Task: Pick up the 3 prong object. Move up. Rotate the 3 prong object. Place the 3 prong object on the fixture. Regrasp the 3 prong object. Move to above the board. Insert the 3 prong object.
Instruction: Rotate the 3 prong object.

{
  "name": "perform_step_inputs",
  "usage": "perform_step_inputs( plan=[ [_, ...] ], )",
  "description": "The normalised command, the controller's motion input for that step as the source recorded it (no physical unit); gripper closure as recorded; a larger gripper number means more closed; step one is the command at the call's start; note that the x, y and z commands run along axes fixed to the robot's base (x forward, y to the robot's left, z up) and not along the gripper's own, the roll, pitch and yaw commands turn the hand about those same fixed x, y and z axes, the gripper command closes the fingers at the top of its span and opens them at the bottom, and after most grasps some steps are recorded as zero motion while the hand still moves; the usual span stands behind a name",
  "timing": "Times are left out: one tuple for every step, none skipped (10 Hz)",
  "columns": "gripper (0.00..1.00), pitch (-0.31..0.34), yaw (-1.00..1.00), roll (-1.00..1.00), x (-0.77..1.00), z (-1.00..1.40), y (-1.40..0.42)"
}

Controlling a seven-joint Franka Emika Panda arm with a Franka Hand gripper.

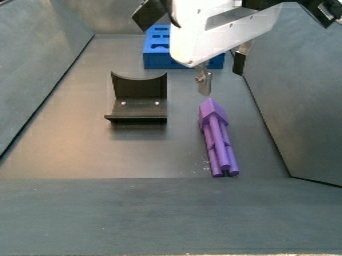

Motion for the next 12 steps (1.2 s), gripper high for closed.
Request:
perform_step_inputs(
  plan=[
    [0.0, -0.002, 1.0, 0.0, 0.03, -0.04, 0.0],
    [0.0, -0.002, 1.0, 0.0, 0.03, -0.04, 0.0],
    [0.0, -0.002, 1.0, 0.0, 0.03, -0.04, 0.0],
    [0.0, -0.003, 1.0, 0.0, 0.03, -0.03, 0.0],
    [0.0, -0.003, 1.0, 0.0, 0.03, -0.03, 0.0],
    [0.0, -0.003, 1.0, 0.0, 0.03, -0.03, 0.0],
    [0.0, -0.003, 1.0, 0.0, 0.03, -0.03, 0.0],
    [0.0, -0.003, 1.0, 0.0, 0.03, -0.03, 0.0],
    [0.0, -0.003, 1.0, 0.0, 0.03, -0.03, 0.0],
    [0.0, -0.003, 1.0, 0.0, 0.03, -0.03, 0.0],
    [0.0, -0.003, 1.0, 0.0, 0.03, -0.03, 0.0],
    [0.0, -0.003, 1.0, 0.0, 0.03, -0.03, 0.0]
  ],
)
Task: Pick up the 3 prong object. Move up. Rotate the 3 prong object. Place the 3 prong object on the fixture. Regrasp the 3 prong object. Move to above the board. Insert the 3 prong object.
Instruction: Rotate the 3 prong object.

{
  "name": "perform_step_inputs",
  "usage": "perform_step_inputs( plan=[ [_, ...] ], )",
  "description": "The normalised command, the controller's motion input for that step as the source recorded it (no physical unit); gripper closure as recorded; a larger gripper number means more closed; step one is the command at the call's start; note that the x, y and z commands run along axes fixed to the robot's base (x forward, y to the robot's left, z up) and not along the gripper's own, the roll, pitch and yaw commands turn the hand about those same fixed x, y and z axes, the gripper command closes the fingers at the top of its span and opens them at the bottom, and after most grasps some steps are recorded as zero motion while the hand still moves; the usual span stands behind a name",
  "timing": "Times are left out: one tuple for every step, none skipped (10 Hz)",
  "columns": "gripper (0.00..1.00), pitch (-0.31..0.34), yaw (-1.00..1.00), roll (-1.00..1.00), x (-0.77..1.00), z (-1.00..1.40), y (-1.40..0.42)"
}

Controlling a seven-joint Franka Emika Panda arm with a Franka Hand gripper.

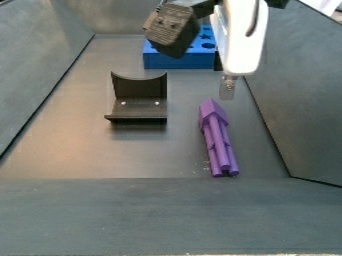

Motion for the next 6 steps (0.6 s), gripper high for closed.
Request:
perform_step_inputs(
  plan=[
    [0.0, -0.004, 1.0, 0.0, 0.03, -0.03, 0.0],
    [0.0, -0.004, 1.0, 0.0, 0.03, -0.03, 0.0],
    [0.0, -0.004, 1.0, 0.0, 0.03, -0.03, 0.0],
    [0.0, -0.004, 1.0, 0.0, 0.03, -0.03, 0.0],
    [0.0, -0.004, 1.0, 0.0, 0.03, -0.03, 0.0],
    [0.0, -0.004, 1.0, 0.01, 0.03, -0.03, 0.0]
  ],
)
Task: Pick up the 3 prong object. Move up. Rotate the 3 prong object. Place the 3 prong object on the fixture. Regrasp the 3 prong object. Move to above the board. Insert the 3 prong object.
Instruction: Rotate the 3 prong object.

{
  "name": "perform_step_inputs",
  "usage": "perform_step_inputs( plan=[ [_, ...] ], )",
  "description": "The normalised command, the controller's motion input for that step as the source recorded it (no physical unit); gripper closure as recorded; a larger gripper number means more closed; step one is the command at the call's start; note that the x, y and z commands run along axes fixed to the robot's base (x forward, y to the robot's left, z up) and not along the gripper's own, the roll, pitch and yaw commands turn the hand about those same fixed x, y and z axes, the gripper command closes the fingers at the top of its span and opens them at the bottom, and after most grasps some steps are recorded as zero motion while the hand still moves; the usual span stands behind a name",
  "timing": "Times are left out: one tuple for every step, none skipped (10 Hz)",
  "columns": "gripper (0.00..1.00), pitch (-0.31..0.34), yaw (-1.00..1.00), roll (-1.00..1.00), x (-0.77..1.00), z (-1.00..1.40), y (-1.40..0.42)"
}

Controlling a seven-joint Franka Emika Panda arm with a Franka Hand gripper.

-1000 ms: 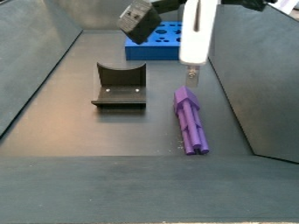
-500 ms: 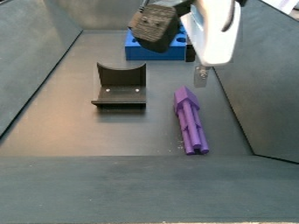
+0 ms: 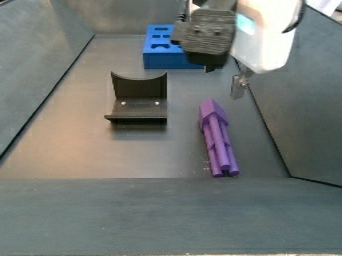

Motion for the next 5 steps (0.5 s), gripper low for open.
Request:
perform_step_inputs(
  plan=[
    [0.0, -0.005, 1.0, 0.01, 0.03, -0.03, 0.0],
    [0.0, -0.005, 1.0, 0.01, 0.03, -0.03, 0.0],
    [0.0, -0.005, 1.0, 0.01, 0.03, -0.03, 0.0],
    [0.0, -0.006, 1.0, 0.01, 0.03, -0.03, 0.0],
    [0.0, -0.006, 1.0, 0.01, 0.03, -0.03, 0.0]
  ],
)
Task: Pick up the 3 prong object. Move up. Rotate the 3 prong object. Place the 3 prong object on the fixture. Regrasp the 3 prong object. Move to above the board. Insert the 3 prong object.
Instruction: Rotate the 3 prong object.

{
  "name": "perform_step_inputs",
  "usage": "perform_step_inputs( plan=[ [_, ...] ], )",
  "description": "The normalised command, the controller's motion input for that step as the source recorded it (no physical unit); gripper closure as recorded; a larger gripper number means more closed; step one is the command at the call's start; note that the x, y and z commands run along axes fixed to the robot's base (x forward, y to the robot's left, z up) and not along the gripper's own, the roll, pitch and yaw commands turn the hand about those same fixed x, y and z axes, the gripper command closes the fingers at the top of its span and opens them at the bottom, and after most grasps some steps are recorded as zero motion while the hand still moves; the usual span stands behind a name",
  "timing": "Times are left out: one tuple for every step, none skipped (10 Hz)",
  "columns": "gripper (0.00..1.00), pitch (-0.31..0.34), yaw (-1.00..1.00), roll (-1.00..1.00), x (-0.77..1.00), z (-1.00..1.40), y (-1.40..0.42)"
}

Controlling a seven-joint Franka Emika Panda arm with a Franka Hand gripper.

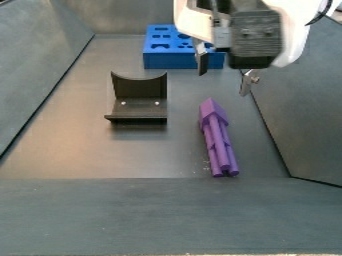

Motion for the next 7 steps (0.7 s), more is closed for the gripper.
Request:
perform_step_inputs(
  plan=[
    [0.0, -0.007, 1.0, 0.01, 0.03, -0.03, 0.0],
    [0.0, -0.007, 1.0, 0.01, 0.03, -0.03, 0.0],
    [0.0, -0.008, 1.0, 0.01, 0.03, -0.03, 0.0],
    [0.0, -0.009, 1.0, 0.01, 0.03, -0.03, 0.0],
    [0.0, -0.01, 1.0, 0.01, 0.03, -0.03, 0.0],
    [0.0, -0.011, 1.0, 0.01, 0.03, -0.03, 0.0],
    [0.0, -0.013, 1.0, 0.02, 0.03, -0.03, 0.0]
  ],
)
